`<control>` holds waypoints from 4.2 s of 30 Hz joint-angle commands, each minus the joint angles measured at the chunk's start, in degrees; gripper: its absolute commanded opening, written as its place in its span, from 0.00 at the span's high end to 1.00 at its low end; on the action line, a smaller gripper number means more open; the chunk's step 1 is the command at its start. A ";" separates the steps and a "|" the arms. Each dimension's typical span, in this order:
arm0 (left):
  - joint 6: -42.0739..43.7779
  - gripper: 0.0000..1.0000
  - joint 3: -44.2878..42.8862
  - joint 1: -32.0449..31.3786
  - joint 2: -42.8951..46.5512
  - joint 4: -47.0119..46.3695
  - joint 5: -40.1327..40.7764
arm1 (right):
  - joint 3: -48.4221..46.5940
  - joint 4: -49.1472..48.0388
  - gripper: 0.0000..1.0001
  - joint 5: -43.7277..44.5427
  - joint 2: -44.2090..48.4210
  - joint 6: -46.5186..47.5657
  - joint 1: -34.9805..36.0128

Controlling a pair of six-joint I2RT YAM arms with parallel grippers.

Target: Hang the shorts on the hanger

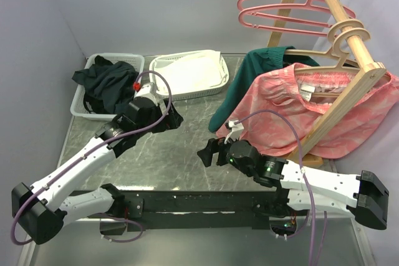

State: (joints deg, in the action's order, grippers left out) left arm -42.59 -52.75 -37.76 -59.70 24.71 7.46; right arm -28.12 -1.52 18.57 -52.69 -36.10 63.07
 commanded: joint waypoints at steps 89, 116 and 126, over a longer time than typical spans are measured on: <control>8.75 0.99 -80.31 40.04 -30.91 3.77 1.60 | -27.25 6.97 0.00 -1.25 -15.60 10.87 -2.51; 4.09 0.99 -75.66 34.86 -20.11 2.80 -25.39 | -78.83 13.73 0.00 6.31 -46.35 2.44 -3.83; 5.41 0.99 -63.45 27.30 -12.46 3.15 -22.23 | -70.51 13.73 0.13 9.10 -45.25 -2.57 -1.37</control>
State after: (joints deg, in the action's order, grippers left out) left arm -37.52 -119.13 -8.73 -75.96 31.88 -16.01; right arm -102.85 12.19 23.97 -103.15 -36.01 60.45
